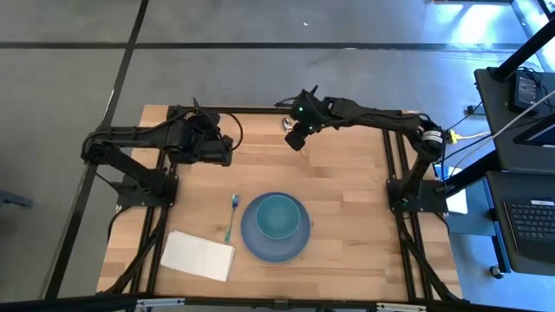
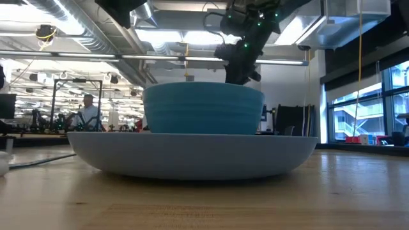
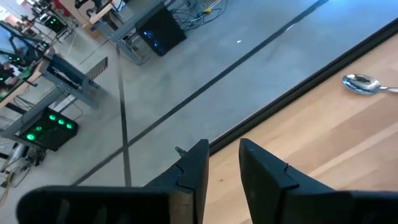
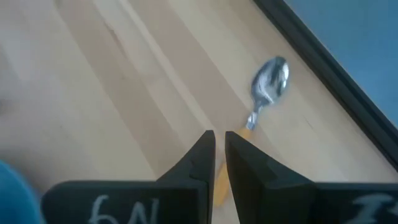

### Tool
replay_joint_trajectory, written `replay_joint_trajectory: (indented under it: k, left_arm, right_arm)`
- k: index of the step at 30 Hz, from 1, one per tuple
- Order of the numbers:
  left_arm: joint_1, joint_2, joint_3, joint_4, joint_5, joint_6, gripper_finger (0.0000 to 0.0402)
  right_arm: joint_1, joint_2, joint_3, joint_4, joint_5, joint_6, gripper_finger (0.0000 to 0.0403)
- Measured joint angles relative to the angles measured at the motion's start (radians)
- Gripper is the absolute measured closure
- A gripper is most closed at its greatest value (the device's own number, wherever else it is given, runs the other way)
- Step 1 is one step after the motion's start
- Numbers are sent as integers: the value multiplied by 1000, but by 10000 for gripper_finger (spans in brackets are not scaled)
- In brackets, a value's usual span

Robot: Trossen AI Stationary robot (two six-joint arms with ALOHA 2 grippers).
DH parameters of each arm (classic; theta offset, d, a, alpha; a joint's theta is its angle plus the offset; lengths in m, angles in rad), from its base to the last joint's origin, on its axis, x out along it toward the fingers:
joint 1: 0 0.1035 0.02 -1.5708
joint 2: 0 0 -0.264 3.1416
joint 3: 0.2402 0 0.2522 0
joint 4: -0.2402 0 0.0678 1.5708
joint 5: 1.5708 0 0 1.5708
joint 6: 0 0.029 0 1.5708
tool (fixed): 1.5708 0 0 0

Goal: Set table place
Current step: Put the spoon into the bowl

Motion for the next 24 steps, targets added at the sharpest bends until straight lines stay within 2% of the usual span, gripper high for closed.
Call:
replay_joint_trajectory:
  k: [9,18,24]
  left_arm:
    - [5,0,0,0,4,1,335]
    - [2,0,0,1,103,0,347]
    - [2,0,0,2,126,0,354]
  right_arm:
    - [9,-1,42,-76,-16,-30,361]
    - [35,-1,42,-70,2,0,361]
    - [66,-1,42,-71,4,46,361]
